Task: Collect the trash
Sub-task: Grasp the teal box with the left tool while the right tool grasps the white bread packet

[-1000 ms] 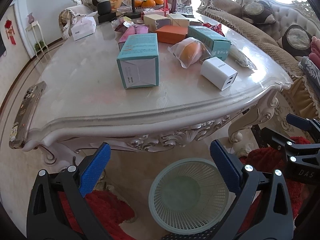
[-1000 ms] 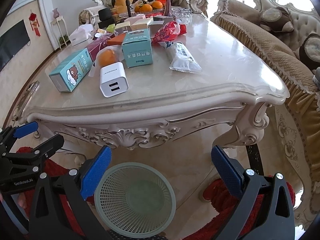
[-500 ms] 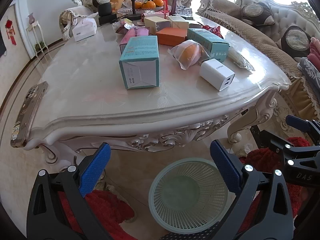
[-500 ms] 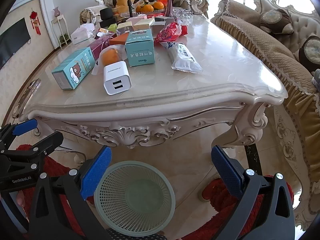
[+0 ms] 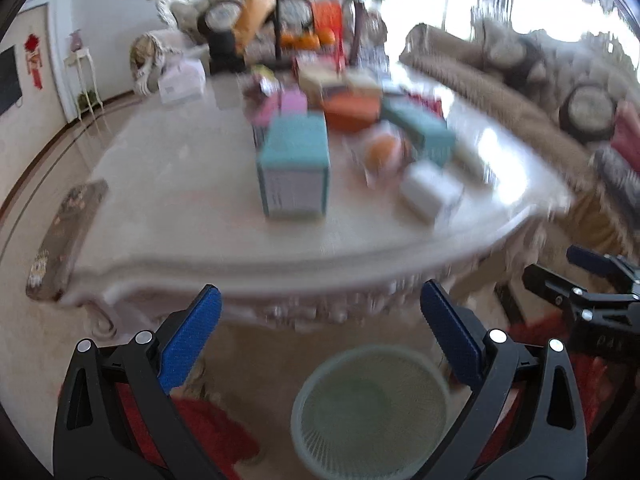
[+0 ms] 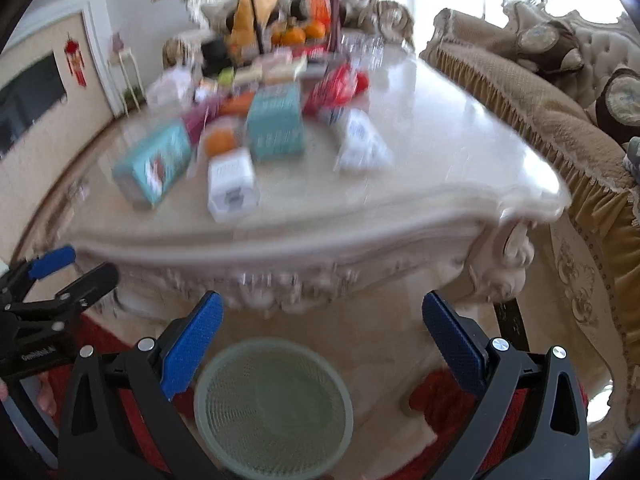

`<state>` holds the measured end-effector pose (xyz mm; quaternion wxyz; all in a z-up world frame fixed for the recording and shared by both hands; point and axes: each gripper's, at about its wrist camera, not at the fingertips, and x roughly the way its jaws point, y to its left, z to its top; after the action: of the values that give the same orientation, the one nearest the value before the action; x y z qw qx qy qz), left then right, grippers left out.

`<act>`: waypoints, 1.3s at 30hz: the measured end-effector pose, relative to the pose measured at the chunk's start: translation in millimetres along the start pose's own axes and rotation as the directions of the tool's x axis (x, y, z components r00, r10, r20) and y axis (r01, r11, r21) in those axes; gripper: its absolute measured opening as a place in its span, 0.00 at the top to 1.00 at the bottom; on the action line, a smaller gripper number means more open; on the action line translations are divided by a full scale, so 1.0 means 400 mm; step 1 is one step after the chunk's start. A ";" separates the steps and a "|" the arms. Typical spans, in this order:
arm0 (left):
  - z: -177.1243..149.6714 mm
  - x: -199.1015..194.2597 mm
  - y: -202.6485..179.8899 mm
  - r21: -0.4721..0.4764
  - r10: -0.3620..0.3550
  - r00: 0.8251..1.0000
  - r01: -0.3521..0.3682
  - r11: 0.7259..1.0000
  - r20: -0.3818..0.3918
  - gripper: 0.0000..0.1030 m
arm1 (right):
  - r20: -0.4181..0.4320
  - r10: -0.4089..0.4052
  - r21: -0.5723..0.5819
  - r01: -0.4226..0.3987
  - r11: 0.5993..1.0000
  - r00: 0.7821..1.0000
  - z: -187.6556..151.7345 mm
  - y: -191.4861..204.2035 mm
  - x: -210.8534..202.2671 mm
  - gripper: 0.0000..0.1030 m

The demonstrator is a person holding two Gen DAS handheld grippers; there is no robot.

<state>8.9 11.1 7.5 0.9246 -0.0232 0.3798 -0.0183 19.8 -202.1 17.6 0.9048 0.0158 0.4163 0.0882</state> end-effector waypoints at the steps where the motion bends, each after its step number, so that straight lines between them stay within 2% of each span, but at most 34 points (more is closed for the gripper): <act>1: 0.016 0.004 0.006 -0.002 -0.006 1.000 0.006 1.000 0.017 0.06 | 0.038 -0.003 0.001 0.003 1.000 0.999 0.022 -0.015 -0.005 0.07; 4: 0.083 0.045 0.009 0.021 0.020 0.999 -0.021 1.000 0.040 0.06 | 0.113 -0.071 -0.032 0.075 0.997 0.991 0.100 -0.046 0.014 0.07; 7: 0.148 0.110 0.004 0.042 0.045 0.998 -0.046 0.998 0.037 0.06 | 0.128 -0.094 -0.073 0.104 0.992 0.987 0.176 -0.065 0.072 0.07; 12: 0.209 0.206 0.018 0.052 0.072 0.997 -0.071 0.996 -0.002 0.06 | 0.069 -0.055 -0.143 0.064 0.988 0.996 0.264 -0.087 0.200 0.07; 18: 0.227 0.272 0.045 0.060 0.076 0.996 -0.073 0.996 -0.047 0.06 | -0.005 -0.030 -0.212 0.028 0.977 1.000 0.294 -0.085 0.286 0.08; 19: 0.227 0.281 0.048 0.064 0.080 0.995 -0.076 0.995 -0.056 0.07 | -0.018 -0.042 -0.231 0.037 0.972 0.999 0.297 -0.081 0.301 0.08; 20: 0.226 0.286 0.050 0.068 0.079 0.995 -0.075 0.995 -0.061 0.16 | -0.027 -0.042 -0.243 0.035 0.970 0.999 0.298 -0.077 0.307 0.09; 21: 0.224 0.293 0.053 0.070 0.067 0.995 -0.062 0.996 -0.070 0.24 | -0.030 -0.025 -0.241 0.017 0.970 0.999 0.300 -0.076 0.310 0.13; 22: 0.221 0.300 0.057 0.066 0.050 0.995 -0.045 0.997 -0.083 0.44 | -0.043 0.005 -0.233 -0.015 0.972 0.999 0.301 -0.076 0.312 0.20; 23: 0.219 0.303 0.060 0.066 0.049 0.996 -0.044 0.997 -0.076 0.54 | -0.055 0.032 -0.224 -0.044 0.974 0.998 0.300 -0.078 0.309 0.30; 24: 0.218 0.305 0.060 0.072 0.059 0.996 -0.054 0.996 -0.072 0.54 | -0.066 0.057 -0.218 -0.070 0.973 0.996 0.300 -0.078 0.307 0.34; 25: 0.219 0.307 0.060 0.077 0.058 0.996 -0.053 0.996 -0.070 0.54 | -0.063 0.057 -0.224 -0.070 0.972 0.996 0.298 -0.075 0.302 0.42; 26: 0.221 0.308 0.060 0.077 0.057 0.996 -0.051 0.996 -0.069 0.54 | -0.063 0.063 -0.227 -0.076 0.971 0.996 0.301 -0.073 0.299 0.60; 27: 0.222 0.309 0.062 0.071 0.055 0.996 -0.051 0.996 -0.066 0.54 | -0.065 0.074 -0.224 -0.087 0.971 0.995 0.304 -0.072 0.296 0.71; 28: 0.225 0.310 0.068 0.057 0.052 0.997 -0.048 0.997 -0.066 0.54 | -0.071 0.075 -0.208 -0.088 0.974 0.995 0.307 -0.075 0.293 0.72; 30: 0.231 0.296 0.082 0.023 0.032 0.998 -0.030 0.999 -0.059 0.54 | -0.079 0.079 -0.193 -0.093 0.977 0.994 0.312 -0.079 0.286 0.75; 32: 0.233 0.252 0.095 0.001 0.012 1.000 -0.012 1.000 -0.029 0.54 | -0.053 0.074 -0.186 -0.083 0.979 0.996 0.314 -0.077 0.260 0.75; 35: 0.220 0.147 0.099 0.025 -0.026 0.999 0.026 0.999 0.031 0.54 | 0.012 0.093 -0.166 -0.090 0.982 0.996 0.300 -0.085 0.167 0.75; 37: 0.183 0.058 0.088 0.068 -0.087 0.995 0.083 0.994 0.053 0.54 | 0.044 0.154 -0.137 -0.146 0.980 0.987 0.267 -0.094 0.083 0.75; 39: 0.114 -0.014 0.064 0.113 -0.164 0.986 0.160 0.981 0.020 0.54 | 0.041 0.224 -0.101 -0.219 0.971 0.974 0.203 -0.099 0.007 0.75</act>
<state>37.4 38.1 42.3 0.9253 -0.0029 0.3615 -0.1143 88.9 -236.9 64.4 0.8995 0.0210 0.3838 0.2079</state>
